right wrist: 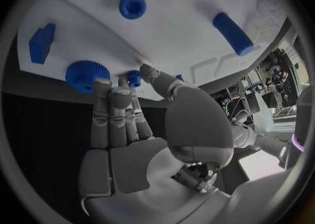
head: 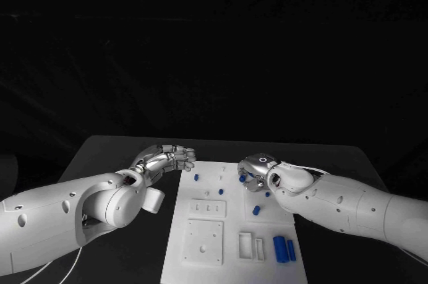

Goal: Assemble the parts on the task board

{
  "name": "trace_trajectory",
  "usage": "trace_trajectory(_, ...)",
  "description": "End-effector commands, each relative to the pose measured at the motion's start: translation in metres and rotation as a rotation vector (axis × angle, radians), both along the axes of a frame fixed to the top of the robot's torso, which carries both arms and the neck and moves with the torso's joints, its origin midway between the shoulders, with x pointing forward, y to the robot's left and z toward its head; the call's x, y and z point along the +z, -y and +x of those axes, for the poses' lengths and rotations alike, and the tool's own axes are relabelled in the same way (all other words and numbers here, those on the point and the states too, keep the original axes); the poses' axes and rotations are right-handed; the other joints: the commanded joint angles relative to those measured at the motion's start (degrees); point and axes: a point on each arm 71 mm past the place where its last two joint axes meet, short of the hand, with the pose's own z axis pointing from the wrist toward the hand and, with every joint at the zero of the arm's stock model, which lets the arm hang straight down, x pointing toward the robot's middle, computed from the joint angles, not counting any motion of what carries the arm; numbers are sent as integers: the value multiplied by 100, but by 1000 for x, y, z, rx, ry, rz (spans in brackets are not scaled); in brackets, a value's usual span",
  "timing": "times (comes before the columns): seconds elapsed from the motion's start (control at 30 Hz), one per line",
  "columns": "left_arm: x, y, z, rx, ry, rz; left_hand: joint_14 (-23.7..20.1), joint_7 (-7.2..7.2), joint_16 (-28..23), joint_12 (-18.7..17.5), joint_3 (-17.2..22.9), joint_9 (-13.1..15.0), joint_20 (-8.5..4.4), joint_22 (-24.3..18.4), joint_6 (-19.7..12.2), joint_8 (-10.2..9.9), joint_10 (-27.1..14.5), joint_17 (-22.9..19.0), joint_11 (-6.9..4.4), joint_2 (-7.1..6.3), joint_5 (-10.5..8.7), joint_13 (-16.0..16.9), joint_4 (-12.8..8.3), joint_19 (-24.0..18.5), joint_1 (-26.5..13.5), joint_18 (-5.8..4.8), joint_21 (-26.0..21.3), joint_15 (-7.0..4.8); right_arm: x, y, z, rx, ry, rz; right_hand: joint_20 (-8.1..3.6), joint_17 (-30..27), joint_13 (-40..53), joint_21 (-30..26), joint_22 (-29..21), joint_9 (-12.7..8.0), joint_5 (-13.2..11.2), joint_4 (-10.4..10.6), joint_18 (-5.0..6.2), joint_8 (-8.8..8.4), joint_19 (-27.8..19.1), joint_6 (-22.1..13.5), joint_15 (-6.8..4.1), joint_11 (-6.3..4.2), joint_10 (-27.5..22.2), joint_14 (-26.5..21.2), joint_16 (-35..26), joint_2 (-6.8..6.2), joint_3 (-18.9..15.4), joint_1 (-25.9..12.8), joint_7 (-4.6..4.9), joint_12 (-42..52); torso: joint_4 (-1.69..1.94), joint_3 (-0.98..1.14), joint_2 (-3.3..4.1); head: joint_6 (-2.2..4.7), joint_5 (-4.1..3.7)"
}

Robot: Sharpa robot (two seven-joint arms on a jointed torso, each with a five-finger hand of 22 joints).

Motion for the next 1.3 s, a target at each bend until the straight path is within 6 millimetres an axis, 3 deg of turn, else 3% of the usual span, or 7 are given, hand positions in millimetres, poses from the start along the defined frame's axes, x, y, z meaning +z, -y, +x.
trace_trajectory(0.03,1,3,0,-24,5,-4,-45,44,-37,-22,13,-9,9,10,30,-38,-14,-5,8,-5,-36,-10,-35,-48,-62,-2,-31,9,-2,-1,-1,7,-6,-9,-62,-11,1,34,117,14,-40,42,182,-2,22,54,-6,-7,63,-25,25,6,39,-77,-3,6,-5,-8,31,14,4)
trace_trajectory(0.2,1,3,0,-25,4,-5,-47,45,-39,-24,15,-9,9,12,28,-41,-18,-6,9,-5,-41,-12,-39,-48,-65,-1,-31,10,-2,-3,-1,9,-1,-6,-73,-28,42,59,119,41,-47,109,182,35,11,126,-50,-52,195,-35,39,27,145,-71,-37,54,-5,-11,55,41,5)
trace_trajectory(0.23,1,3,0,-26,3,-4,-47,45,-39,-25,16,-9,10,12,28,-42,-19,-6,10,-5,-42,-13,-40,-48,-66,-1,-31,10,-1,-3,0,9,1,-5,-75,-31,53,67,120,48,-48,120,182,43,9,143,-60,-63,221,-38,41,30,168,-69,-44,62,73,-21,50,30,-73)
trace_trajectory(0.27,1,3,0,-26,3,-4,-48,45,-39,-25,16,-9,10,12,28,-42,-20,-6,10,-5,-42,-13,-41,-48,-66,-1,-31,10,-1,-3,0,9,1,-4,-76,-32,57,69,120,51,-49,124,182,47,9,150,-64,-67,233,-38,42,33,176,-67,-47,67,85,-24,55,35,-87)
trace_trajectory(0.57,1,3,1,-26,1,-3,-49,47,-42,-31,23,-10,10,15,23,-50,-29,-6,14,-4,-51,-18,-52,-49,-69,2,-31,11,0,-5,-1,4,22,4,-95,-52,213,157,126,147,-53,193,182,165,-8,350,-175,-181,519,-43,72,91,308,-100,-144,183,86,-28,86,54,-87)
trace_trajectory(0.87,1,3,1,-26,0,-3,-48,49,-42,-37,29,-10,11,18,19,-56,-37,-5,17,-6,-59,-23,-65,-49,-69,4,-30,11,2,-5,-1,-7,59,-2,-114,-52,427,261,128,309,-52,38,182,359,-35,679,-332,-341,882,-73,103,163,491,38,-294,357,77,-29,104,74,-69)
trace_trajectory(1.3,0,1,2,-19,1,0,-48,52,-44,-44,38,-11,12,22,13,-64,-49,-5,19,-5,-66,-29,-80,-50,-69,6,-30,12,19,-9,0,-43,156,89,-114,-69,535,304,121,378,-52,-13,182,378,-49,717,-359,-368,916,-73,99,166,565,29,-316,369,68,-32,123,125,-57)
